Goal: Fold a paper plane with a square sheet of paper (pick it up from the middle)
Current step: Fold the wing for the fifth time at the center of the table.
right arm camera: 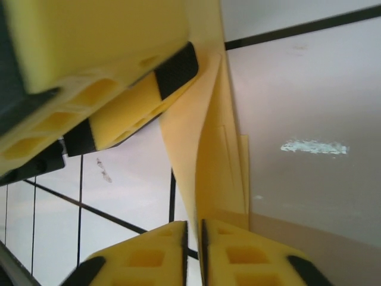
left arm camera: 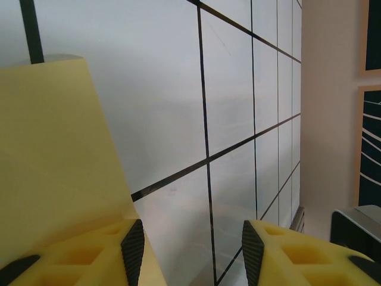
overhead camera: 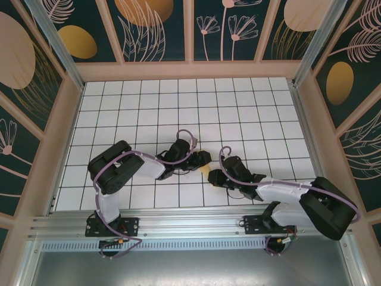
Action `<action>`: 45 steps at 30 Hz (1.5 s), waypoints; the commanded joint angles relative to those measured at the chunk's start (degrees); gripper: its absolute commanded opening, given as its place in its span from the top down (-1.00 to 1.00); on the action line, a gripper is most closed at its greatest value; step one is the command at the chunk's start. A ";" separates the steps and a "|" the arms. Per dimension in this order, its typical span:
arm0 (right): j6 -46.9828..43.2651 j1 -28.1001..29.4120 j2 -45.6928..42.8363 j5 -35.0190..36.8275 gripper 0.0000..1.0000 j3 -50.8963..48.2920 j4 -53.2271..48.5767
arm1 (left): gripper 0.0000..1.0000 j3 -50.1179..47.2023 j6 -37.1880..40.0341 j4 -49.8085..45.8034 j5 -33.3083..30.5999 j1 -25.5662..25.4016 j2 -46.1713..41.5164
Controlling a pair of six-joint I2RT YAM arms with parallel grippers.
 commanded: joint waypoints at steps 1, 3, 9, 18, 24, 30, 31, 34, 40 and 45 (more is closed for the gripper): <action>-1.13 0.20 -3.22 1.34 0.45 -0.55 -4.07 | 0.01 0.87 1.09 -1.61 -0.59 -0.06 1.36; -2.60 0.23 -3.48 1.90 0.39 -0.21 -6.11 | 0.01 1.10 1.03 -1.63 -0.50 0.00 1.36; -4.36 0.42 -1.87 1.14 0.36 0.90 -8.23 | 0.01 1.08 1.05 -1.60 -0.41 -0.05 1.27; -4.63 0.12 -0.17 1.79 0.52 1.14 -8.86 | 0.02 1.25 1.15 -1.86 -0.23 -0.06 1.01; -2.44 -2.34 0.82 -1.02 0.82 -0.52 -6.92 | 0.02 1.63 1.21 -2.03 -0.15 -0.02 1.07; -1.40 -5.76 -1.11 -7.48 1.00 -2.73 -3.18 | 0.02 1.60 1.32 -2.13 -0.16 -0.05 1.02; -1.21 -6.00 -1.44 -8.20 1.00 -2.79 -2.91 | 0.02 1.52 1.27 -2.04 -0.15 -0.07 1.10; -0.89 -6.84 -2.41 -10.31 1.00 -3.58 -2.13 | 0.02 1.59 1.30 -2.04 -0.17 -0.04 1.12; -0.72 -7.23 -4.83 -8.34 0.65 -3.58 -5.43 | 0.02 1.87 1.29 -2.04 0.12 -0.07 1.15; -1.51 -7.26 -5.22 -9.67 0.47 -3.46 -6.51 | 0.02 2.20 1.29 -2.10 0.29 0.00 1.44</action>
